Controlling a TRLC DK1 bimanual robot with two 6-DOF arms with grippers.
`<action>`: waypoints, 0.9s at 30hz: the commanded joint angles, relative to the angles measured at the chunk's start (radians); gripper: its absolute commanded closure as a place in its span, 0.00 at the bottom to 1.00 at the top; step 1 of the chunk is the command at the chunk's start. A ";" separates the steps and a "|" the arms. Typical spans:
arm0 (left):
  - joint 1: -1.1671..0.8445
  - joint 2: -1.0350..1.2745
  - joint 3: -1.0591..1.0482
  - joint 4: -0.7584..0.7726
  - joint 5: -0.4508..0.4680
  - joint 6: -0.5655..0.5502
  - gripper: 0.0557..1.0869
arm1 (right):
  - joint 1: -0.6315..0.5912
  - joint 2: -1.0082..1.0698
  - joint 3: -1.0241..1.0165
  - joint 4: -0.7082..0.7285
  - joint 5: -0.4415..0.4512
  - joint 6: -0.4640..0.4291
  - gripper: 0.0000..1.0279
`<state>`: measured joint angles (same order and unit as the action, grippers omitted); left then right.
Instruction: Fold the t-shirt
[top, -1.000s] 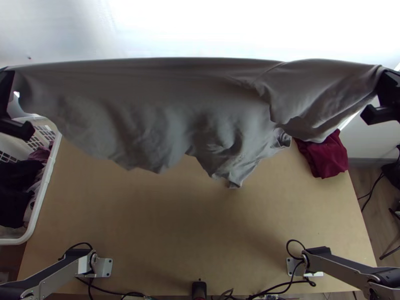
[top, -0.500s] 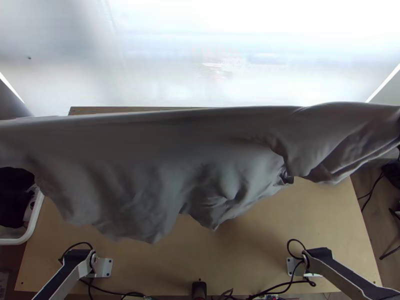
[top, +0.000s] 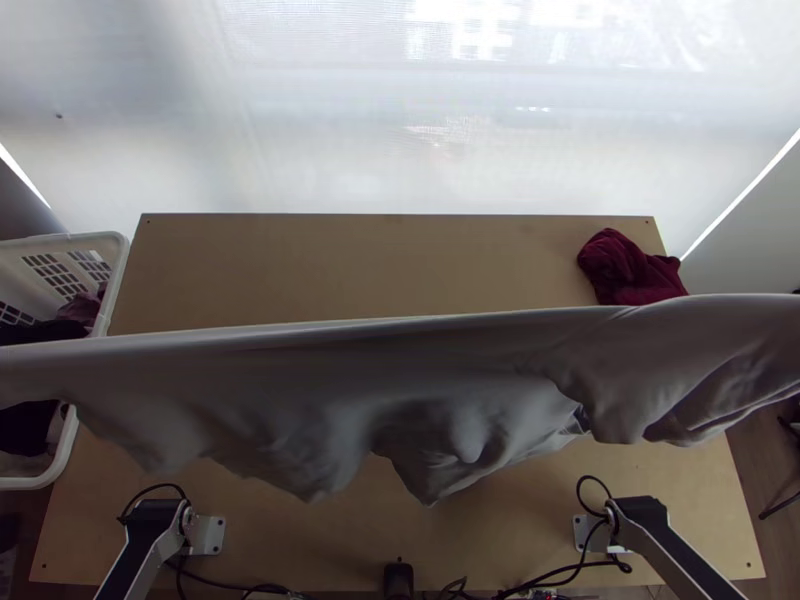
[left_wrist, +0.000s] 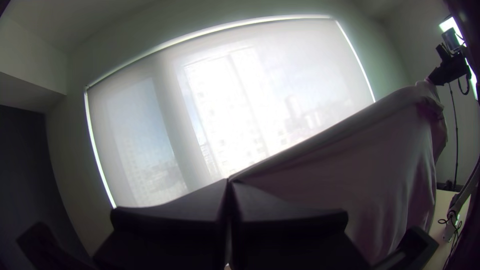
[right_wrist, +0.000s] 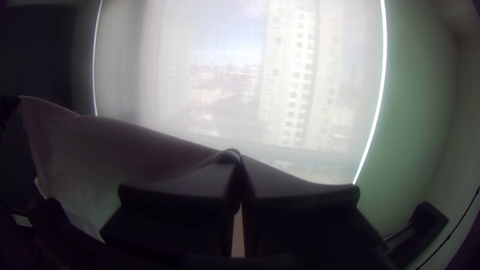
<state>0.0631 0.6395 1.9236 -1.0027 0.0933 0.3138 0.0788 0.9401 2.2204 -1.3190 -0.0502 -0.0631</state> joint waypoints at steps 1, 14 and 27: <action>-0.008 -0.074 -0.150 0.062 -0.003 0.021 0.96 | -0.022 -0.021 0.007 -0.031 0.035 -0.030 0.97; 0.001 -0.164 -0.344 0.308 -0.003 0.016 0.96 | -0.088 0.008 0.071 0.026 0.055 -0.083 0.97; 0.004 -0.195 -0.298 0.078 -0.001 -0.059 0.96 | -0.100 -0.003 0.076 -0.121 0.026 -0.029 0.97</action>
<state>0.0650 0.4660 1.6287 -0.8322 0.0917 0.2829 -0.0120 0.9474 2.3020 -1.3762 -0.0128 -0.1120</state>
